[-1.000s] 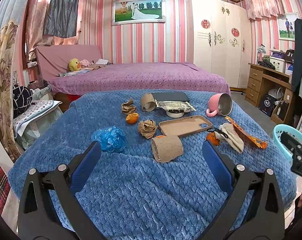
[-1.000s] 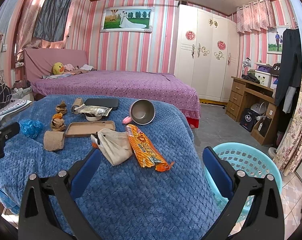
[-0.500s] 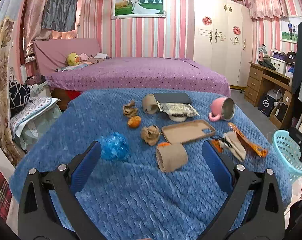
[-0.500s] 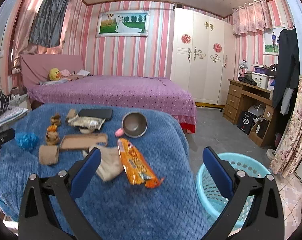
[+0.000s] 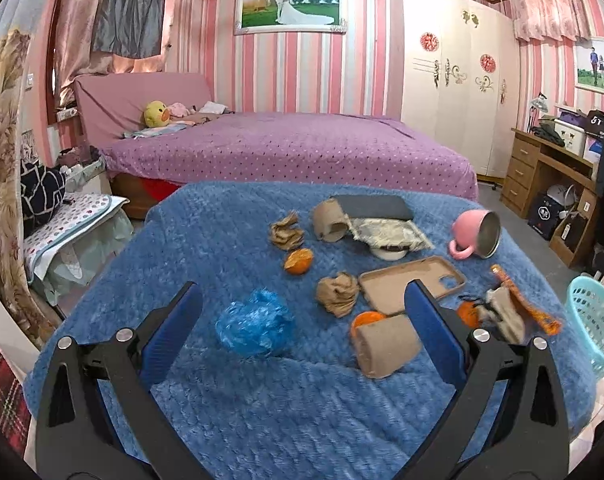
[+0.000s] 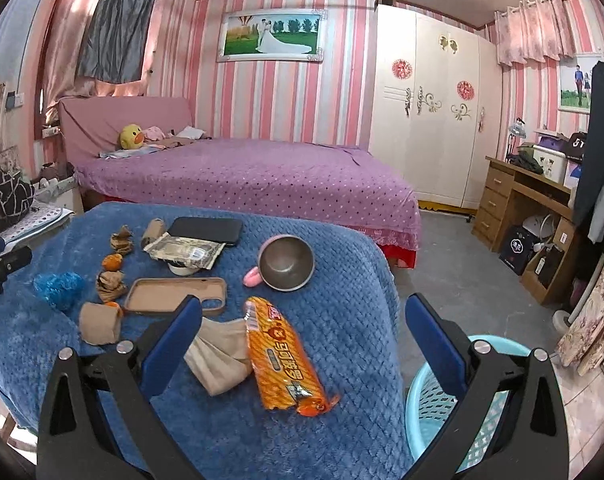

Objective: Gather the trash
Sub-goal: 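Grasp the blue plastic bag with the left gripper while the right gripper grasps the orange wrapper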

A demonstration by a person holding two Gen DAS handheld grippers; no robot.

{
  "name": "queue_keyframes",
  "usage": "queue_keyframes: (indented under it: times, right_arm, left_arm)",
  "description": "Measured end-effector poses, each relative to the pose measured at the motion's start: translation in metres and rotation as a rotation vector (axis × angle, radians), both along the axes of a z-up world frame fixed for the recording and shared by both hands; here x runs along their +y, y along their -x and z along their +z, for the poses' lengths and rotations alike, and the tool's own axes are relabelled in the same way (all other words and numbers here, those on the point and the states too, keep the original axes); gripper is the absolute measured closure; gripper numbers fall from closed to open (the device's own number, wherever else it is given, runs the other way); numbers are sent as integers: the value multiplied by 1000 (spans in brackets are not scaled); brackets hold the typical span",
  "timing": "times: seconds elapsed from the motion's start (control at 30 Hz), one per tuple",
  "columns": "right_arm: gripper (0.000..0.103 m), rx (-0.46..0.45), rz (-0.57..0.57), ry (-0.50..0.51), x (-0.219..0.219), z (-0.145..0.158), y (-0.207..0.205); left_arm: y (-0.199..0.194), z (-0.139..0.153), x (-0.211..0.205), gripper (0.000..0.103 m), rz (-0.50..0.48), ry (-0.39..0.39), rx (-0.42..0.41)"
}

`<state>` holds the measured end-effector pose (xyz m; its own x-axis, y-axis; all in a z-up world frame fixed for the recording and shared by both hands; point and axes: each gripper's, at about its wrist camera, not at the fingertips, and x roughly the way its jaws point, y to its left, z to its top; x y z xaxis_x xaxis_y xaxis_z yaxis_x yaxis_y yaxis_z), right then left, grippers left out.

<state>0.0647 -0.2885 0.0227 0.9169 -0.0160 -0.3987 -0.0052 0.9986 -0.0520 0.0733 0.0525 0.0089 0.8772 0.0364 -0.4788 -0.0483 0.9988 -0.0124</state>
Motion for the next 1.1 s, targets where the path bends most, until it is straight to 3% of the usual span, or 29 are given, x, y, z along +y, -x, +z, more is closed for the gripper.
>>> queue_keyframes:
  times: [0.23, 0.57, 0.73, 0.77, 0.87, 0.93, 1.1]
  right_arm:
    - [4, 56, -25, 0, -14, -21, -5]
    - [4, 119, -40, 43, -21, -47, -12]
    - [4, 147, -32, 6, -26, -52, -17]
    - [4, 146, -31, 3, -27, -53, -16]
    - [4, 145, -30, 1, -26, -54, -18]
    - [4, 146, -22, -8, -26, -54, -19]
    - [4, 165, -1, -27, -20, -58, -25]
  left_arm:
    - [-8, -25, 12, 5, 21, -51, 38]
    - [-29, -55, 25, 5, 60, -47, 106]
    - [-46, -62, 22, 6, 73, -95, 105]
    - [-50, -65, 21, 9, 70, -102, 107]
    - [-61, -73, 17, 36, 31, -105, 157]
    - [-66, -78, 16, 64, 8, -95, 194]
    - [-51, -66, 17, 72, -13, -64, 152]
